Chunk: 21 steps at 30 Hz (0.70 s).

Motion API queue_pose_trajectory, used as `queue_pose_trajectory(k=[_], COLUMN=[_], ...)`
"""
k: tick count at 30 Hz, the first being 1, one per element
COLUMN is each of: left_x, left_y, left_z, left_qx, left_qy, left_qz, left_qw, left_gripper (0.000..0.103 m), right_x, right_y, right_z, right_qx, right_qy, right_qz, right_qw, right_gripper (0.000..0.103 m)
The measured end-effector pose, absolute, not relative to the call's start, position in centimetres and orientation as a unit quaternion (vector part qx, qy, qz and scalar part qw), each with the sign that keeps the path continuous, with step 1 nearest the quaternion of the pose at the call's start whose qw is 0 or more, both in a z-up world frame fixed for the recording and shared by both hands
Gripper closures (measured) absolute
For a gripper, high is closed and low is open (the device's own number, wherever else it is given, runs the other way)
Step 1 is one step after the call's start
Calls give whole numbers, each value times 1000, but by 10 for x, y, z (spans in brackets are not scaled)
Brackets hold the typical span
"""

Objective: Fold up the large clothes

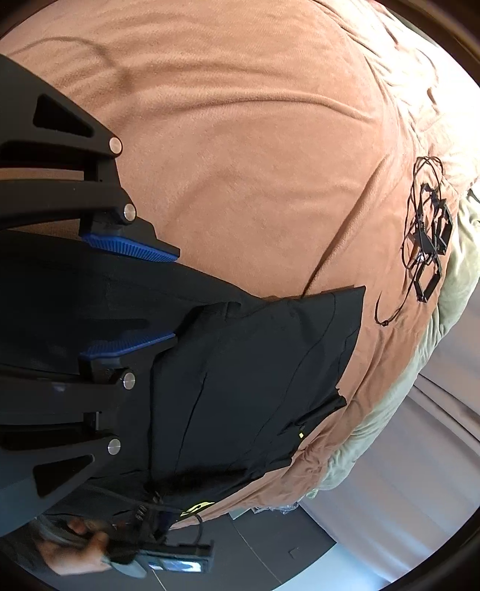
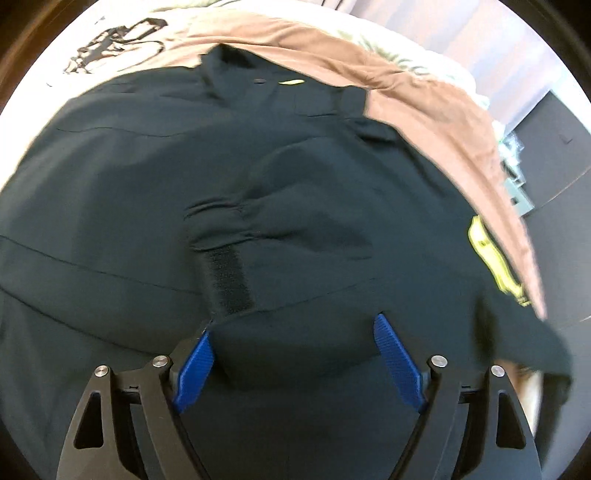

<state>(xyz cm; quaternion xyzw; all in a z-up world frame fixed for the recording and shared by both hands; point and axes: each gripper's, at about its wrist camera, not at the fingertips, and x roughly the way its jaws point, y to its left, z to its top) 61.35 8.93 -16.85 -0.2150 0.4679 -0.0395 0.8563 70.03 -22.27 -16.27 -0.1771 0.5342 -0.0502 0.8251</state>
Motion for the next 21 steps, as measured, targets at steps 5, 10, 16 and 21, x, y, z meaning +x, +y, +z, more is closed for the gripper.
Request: queue_pose_trajectory(k=[5, 10, 16, 21], left_x=[612, 613, 615, 614], left_y=[89, 84, 80, 81], left_z=[-165, -161, -164, -164], left_qx=[-230, -222, -206, -203], left_qy=[463, 457, 461, 459], left_qz=[-49, -48, -40, -33], left_qw=[855, 860, 862, 864], left_gripper=[63, 63, 63, 63], right_x=[706, 692, 664, 641], right_y=[-283, -348, -410, -467], right_z=[-115, -74, -69, -68], right_qx=[-182, -130, -67, 4], right_qy=[494, 478, 484, 473], right_qz=[-154, -187, -192, -204], right_qw=[836, 848, 851, 857], right_gripper=[38, 40, 42, 42])
